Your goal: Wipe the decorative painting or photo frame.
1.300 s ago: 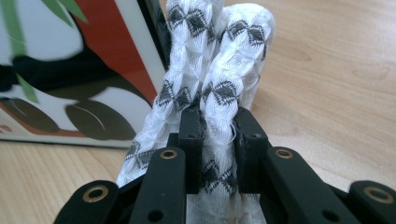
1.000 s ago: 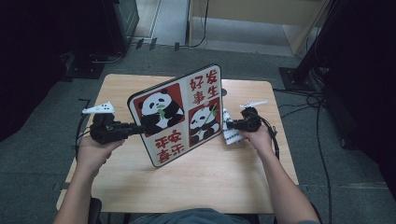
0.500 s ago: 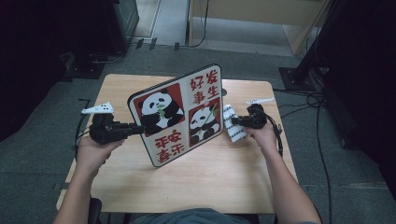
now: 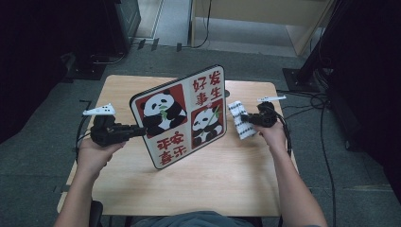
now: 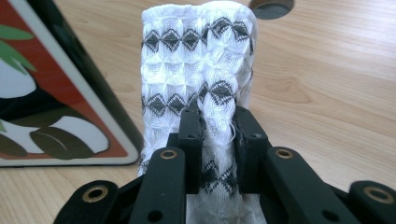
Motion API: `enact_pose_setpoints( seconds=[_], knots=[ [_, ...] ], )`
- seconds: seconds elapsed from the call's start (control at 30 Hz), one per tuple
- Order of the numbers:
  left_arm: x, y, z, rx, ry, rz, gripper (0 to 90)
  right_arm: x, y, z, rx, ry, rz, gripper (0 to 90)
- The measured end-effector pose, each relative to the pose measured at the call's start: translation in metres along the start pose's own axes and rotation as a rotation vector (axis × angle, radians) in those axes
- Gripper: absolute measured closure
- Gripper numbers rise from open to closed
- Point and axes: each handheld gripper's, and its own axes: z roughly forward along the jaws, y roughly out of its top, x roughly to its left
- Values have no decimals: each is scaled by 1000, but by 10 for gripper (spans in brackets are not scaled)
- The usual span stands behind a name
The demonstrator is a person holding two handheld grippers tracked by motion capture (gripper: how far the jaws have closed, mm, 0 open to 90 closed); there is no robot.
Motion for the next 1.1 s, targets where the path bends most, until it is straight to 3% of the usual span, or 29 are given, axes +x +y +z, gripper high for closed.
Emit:
enact_pose_setpoints(
  seconds=[0.2,0.67,0.9,1.1],
  knots=[
    [0,0,0,1,-5,-10,762,-11,1,-5,1,-47,6,768],
    [0,0,0,1,-3,-11,759,-37,-7,-8,4,-117,76,757],
    [0,0,0,0,-2,-10,758,-48,-12,2,30,-154,96,757],
    [1,-1,0,-1,1,-12,751,-50,-16,9,54,-153,109,748]
  ],
)
